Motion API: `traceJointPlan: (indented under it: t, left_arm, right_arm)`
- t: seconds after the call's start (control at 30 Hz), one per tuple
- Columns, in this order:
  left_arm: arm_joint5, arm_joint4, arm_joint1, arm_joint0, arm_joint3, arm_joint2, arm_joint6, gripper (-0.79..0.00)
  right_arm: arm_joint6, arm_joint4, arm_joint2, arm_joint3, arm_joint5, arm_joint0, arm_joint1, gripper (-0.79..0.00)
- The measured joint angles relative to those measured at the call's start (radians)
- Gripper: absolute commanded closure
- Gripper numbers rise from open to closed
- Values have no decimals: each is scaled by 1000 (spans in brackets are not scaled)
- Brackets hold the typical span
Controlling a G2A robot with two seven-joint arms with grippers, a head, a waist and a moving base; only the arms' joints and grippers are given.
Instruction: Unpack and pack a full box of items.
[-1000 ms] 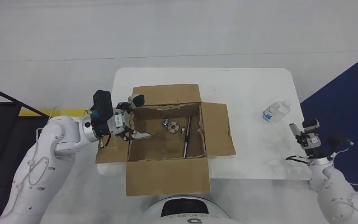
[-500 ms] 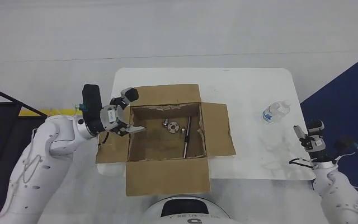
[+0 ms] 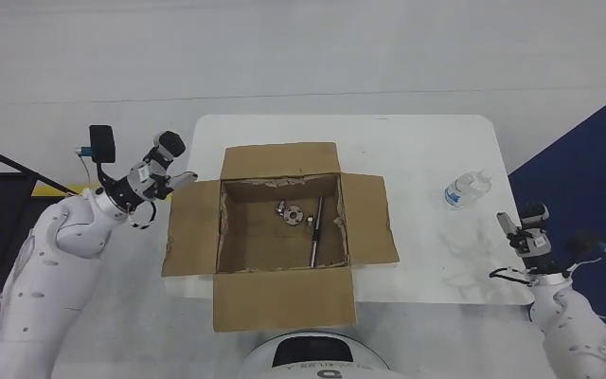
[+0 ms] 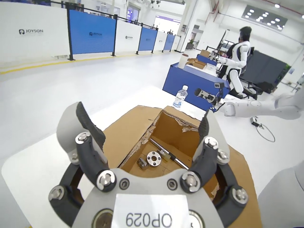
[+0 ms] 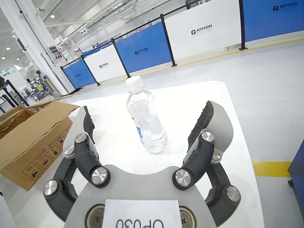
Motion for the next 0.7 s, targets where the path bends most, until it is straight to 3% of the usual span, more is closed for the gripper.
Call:
traceJointPlan:
  t: [0.07,0.23,0.37,0.43,0.7]
  left_arm:
    - [0,-38,-6,-49,91,41,-31,-785]
    - [44,-198,-50,-256,404,209,-165,-785]
    - [69,-266,-88,-390,599,315,-235,-785]
    - [68,-264,-87,-384,597,311,-234,-785]
    - [68,-263,-87,-378,584,308,-232,-785]
  right_arm:
    - [1,2,0,-1,0,0,0,-785]
    - [6,67,3,-74,-90,23,-7,-785]
    - [43,-17,-6,-230,-46,26,-11,-785]
    - [57,-30,-10,-292,-41,11,-13,-785]
    - [58,-28,-11,-294,-44,11,-13,-785]
